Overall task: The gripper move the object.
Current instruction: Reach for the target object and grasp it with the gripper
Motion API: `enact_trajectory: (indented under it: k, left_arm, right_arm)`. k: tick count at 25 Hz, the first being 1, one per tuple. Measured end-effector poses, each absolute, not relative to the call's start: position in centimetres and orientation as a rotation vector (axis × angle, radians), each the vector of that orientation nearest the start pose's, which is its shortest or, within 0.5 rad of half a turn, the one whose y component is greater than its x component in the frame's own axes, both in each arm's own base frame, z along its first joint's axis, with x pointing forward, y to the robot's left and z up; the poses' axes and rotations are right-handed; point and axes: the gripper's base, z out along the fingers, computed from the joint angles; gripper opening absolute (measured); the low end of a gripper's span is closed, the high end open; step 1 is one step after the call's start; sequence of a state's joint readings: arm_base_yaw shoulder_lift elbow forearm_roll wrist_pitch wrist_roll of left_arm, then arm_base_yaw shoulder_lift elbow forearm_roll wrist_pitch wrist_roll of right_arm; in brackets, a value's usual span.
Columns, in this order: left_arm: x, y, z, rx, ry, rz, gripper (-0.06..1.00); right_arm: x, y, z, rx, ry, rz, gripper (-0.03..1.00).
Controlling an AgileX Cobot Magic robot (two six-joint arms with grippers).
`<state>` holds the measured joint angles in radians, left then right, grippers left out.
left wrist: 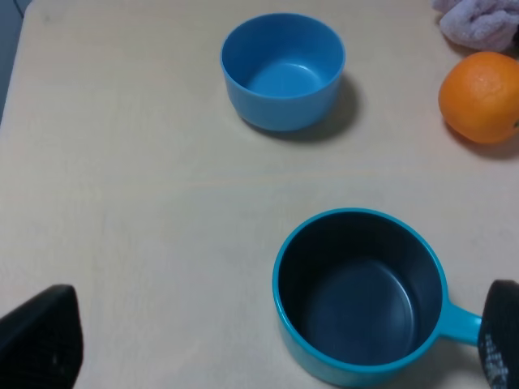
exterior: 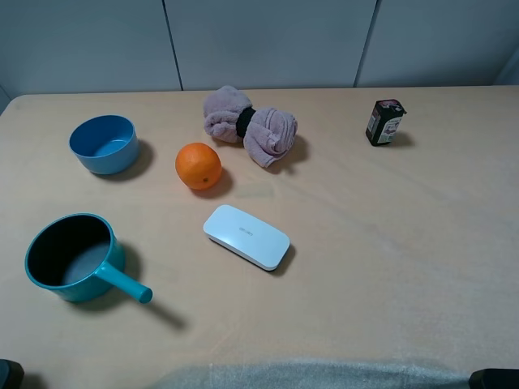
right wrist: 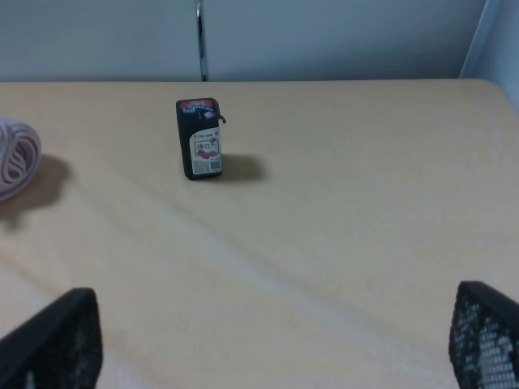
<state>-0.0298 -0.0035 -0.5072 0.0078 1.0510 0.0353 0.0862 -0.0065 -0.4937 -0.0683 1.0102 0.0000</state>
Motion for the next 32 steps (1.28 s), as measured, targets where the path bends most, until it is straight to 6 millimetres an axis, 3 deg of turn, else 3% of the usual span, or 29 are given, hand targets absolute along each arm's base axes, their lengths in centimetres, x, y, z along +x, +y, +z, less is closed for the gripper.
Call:
enact_trajectory:
  k: [22,27,32]
  left_arm:
    - [-0.6,0.1,28.0,0.065,2.023,0.013,0.99]
    - [-0.6,0.1,28.0,0.065,2.023,0.013,0.99]
    - [-0.6,0.1,28.0,0.065,2.023,0.013,0.99]
  right_arm:
    - [-0.1,-0.5,28.0,-0.086,2.0,-0.016,0.67]
    - [2.3,-0.2,28.4,-0.097,2.139,-0.018,0.67]
    - [5.8,0.2,30.6,-0.105,2.265,-0.01,0.67]
